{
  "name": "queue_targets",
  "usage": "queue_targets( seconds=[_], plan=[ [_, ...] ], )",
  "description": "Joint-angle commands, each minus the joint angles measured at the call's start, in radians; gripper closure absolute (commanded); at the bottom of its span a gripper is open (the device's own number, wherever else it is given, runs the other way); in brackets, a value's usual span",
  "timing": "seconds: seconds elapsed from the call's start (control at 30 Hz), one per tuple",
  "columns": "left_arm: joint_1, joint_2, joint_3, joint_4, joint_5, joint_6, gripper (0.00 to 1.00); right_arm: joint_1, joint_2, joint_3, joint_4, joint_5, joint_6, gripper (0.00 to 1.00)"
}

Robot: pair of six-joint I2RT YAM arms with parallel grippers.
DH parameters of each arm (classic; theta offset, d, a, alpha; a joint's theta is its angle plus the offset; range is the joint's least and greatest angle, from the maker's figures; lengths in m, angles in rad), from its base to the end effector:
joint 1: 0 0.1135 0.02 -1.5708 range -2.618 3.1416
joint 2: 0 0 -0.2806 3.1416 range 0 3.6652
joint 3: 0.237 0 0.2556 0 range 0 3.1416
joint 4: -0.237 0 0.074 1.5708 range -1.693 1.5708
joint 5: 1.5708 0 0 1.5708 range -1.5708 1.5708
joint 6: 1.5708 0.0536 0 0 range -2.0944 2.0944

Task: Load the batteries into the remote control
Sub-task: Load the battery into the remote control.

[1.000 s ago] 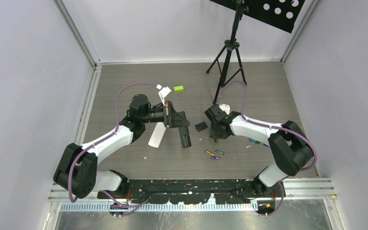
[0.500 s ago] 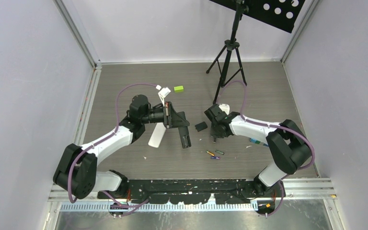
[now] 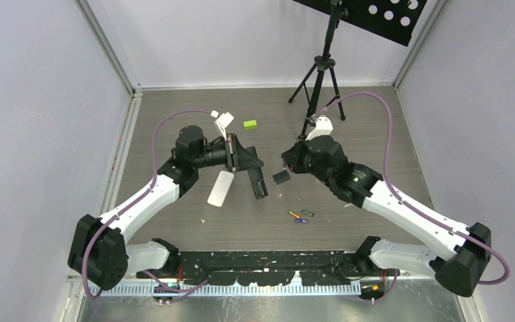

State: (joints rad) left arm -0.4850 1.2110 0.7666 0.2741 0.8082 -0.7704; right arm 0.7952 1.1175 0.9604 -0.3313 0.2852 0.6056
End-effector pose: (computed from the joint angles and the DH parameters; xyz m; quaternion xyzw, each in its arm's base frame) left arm 0.2303 -0.1652 0.3047 0.1508 0.7320 -0.5913 0.3030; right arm 0.1947 0.1770 0.3273 -0.0074 0.8515 0.2355 0.4684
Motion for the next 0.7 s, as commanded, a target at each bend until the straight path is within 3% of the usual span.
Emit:
queue_targets(
  seconds=[0.0,0.23,0.67],
  plan=[
    [0.006,-0.023,0.098,-0.087,-0.047,-0.07,1.0,0.074,-0.091,0.029,0.137,-0.053,-0.065,0.97],
    [0.008,-0.047,0.117,-0.078,-0.028,-0.116,1.0,0.196,-0.158,-0.002,0.244,-0.086,-0.132,0.97],
    [0.018,-0.055,0.095,0.068,-0.069,-0.299,1.0,0.261,-0.141,-0.05,0.306,-0.002,-0.173,0.97]
  ],
)
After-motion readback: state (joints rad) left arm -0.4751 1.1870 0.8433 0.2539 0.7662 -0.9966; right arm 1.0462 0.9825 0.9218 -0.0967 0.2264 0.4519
